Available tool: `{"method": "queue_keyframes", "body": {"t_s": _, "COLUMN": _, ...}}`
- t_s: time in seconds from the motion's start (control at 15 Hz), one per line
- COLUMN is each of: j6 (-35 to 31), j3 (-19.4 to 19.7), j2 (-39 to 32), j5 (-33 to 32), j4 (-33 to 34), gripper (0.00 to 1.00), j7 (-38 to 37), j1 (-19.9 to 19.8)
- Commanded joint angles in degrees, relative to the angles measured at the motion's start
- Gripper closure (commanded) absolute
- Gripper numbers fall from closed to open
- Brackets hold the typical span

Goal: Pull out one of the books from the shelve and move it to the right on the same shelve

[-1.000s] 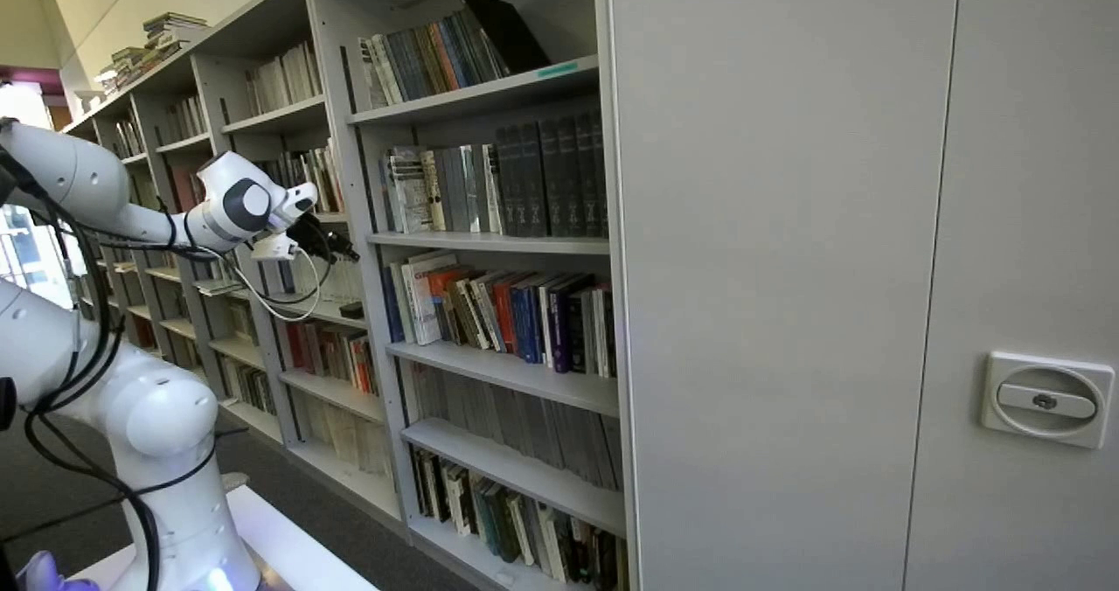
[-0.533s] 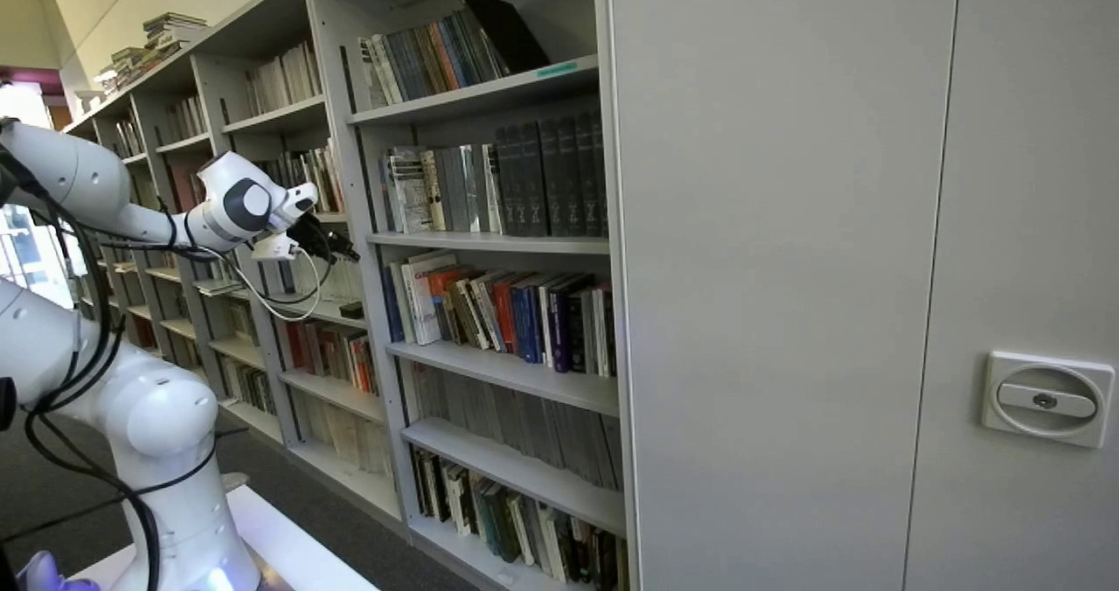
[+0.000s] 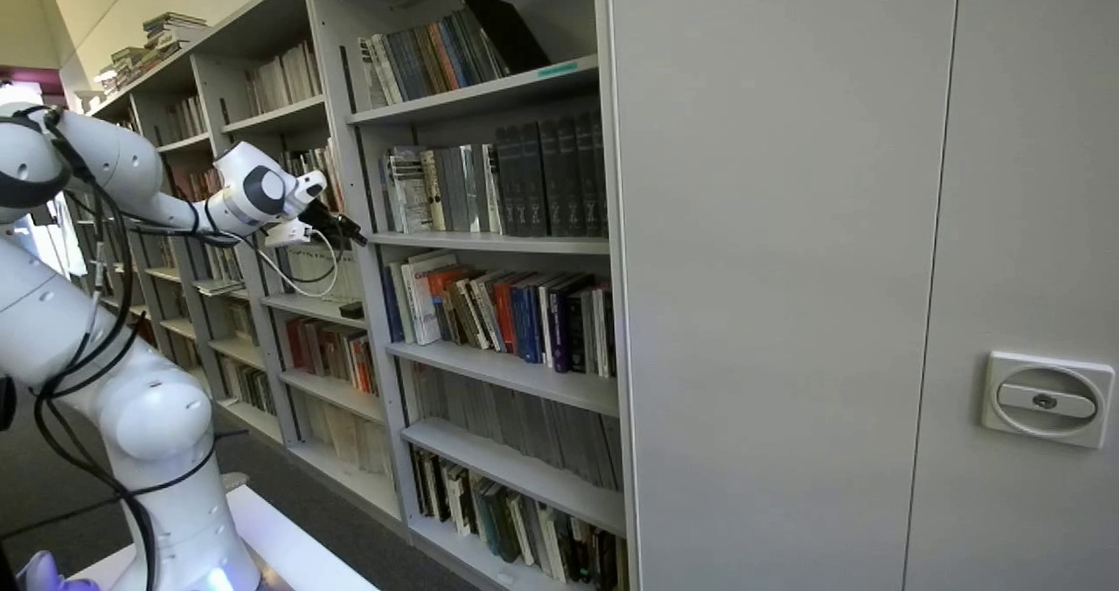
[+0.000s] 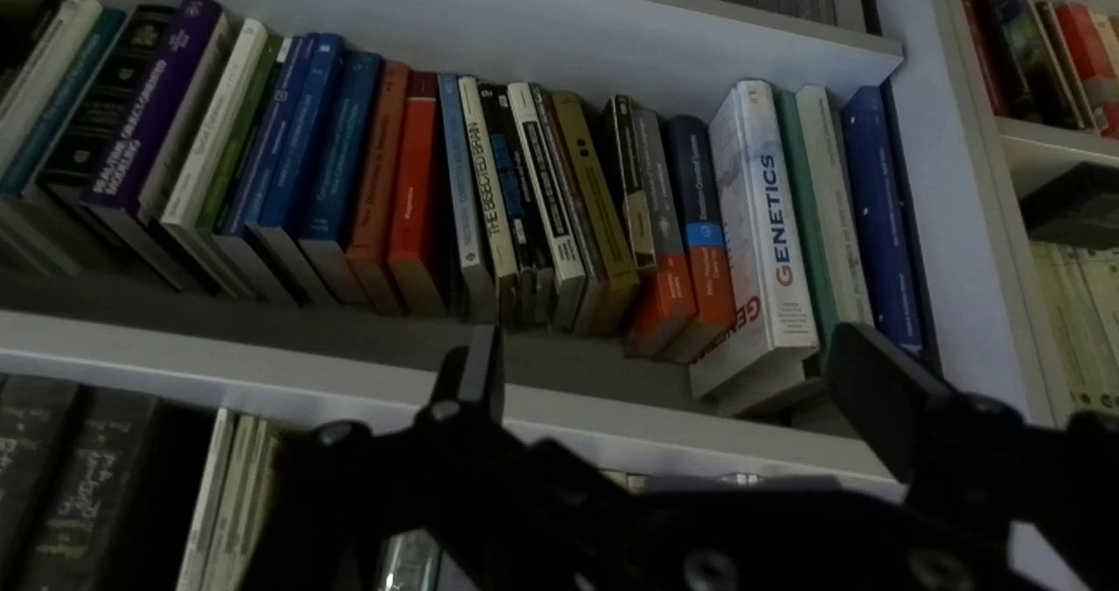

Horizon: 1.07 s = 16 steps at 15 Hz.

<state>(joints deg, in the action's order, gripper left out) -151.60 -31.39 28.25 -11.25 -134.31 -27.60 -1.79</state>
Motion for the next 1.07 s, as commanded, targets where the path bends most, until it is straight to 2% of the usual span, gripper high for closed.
{"method": "queue_keyframes", "body": {"t_s": 0.0, "j6": -1.57, "j3": -2.4, "j2": -8.35, "j5": -5.97, "j4": 9.76, "gripper": 0.0, "j7": -0.41, "j1": -2.52}}
{"method": "queue_keyframes", "body": {"t_s": 0.13, "j6": -1.77, "j3": -2.9, "j2": -11.81, "j5": -9.01, "j4": 14.24, "gripper": 0.0, "j7": -0.89, "j1": -2.53}}
{"method": "queue_keyframes", "body": {"t_s": 0.2, "j6": 0.05, "j3": -0.56, "j2": -7.41, "j5": -6.71, "j4": 8.82, "gripper": 0.0, "j7": -0.83, "j1": 0.22}}
{"method": "queue_keyframes", "body": {"t_s": 0.33, "j6": 0.2, "j3": -0.22, "j2": -8.77, "j5": -7.03, "j4": 9.92, "gripper": 0.0, "j7": -0.86, "j1": 0.72}}
{"method": "queue_keyframes", "body": {"t_s": 0.73, "j6": 0.37, "j3": 0.0, "j2": -9.28, "j5": -6.77, "j4": 9.49, "gripper": 0.0, "j7": -0.77, "j1": 1.02}}
{"method": "queue_keyframes", "body": {"t_s": 1.0, "j6": -0.06, "j3": -0.57, "j2": -14.29, "j5": -9.51, "j4": 14.66, "gripper": 0.0, "j7": -1.66, "j1": -0.75}}
